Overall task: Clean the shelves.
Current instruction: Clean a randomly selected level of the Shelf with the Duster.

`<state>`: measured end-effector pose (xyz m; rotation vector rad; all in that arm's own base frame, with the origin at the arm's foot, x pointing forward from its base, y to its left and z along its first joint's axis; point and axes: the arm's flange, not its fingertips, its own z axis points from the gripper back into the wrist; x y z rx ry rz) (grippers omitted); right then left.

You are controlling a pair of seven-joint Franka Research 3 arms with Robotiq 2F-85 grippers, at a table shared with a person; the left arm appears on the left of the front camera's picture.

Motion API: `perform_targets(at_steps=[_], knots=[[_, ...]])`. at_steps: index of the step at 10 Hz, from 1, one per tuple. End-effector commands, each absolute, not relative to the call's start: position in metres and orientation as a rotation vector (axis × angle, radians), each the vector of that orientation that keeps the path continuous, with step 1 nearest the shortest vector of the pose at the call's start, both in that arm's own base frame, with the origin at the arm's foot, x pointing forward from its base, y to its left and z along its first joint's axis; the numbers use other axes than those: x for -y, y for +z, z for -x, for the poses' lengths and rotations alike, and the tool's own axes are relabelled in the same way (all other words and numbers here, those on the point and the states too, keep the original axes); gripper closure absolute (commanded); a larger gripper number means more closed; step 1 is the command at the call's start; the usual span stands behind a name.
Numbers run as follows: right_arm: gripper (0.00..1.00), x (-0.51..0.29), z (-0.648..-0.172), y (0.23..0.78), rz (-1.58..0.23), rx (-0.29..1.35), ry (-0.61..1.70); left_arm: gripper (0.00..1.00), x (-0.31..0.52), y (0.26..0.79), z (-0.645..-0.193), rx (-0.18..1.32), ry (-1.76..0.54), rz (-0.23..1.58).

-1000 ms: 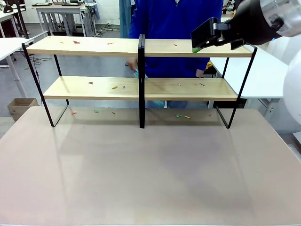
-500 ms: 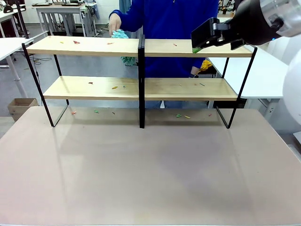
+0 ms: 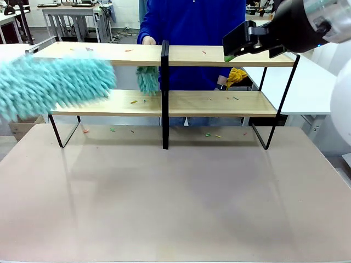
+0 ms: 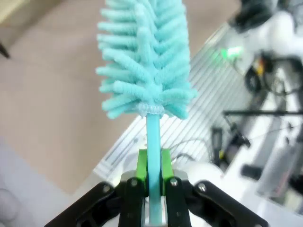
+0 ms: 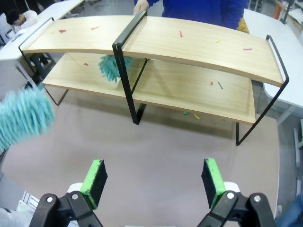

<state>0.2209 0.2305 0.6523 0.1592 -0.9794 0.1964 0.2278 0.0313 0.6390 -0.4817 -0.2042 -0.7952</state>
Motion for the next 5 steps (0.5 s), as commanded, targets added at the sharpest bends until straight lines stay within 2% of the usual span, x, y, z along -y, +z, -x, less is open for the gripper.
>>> perform_targets(at_steps=[1, 3, 5], knots=[[0.00, -0.229, -0.222, 0.653, -0.158, 0.980, 0.192, 0.87, -0.055, 0.641, -0.253, 0.284, -0.800, 0.482], [0.00, -0.229, -0.222, 0.653, -0.158, 0.980, 0.192, 0.87, -0.162, 0.675, -0.251, 0.462, -0.589, 0.602], [0.00, -0.229, -0.222, 0.653, -0.158, 0.980, 0.192, 0.87, -0.275, 0.674, -0.219, 0.608, -0.377, 0.690]])
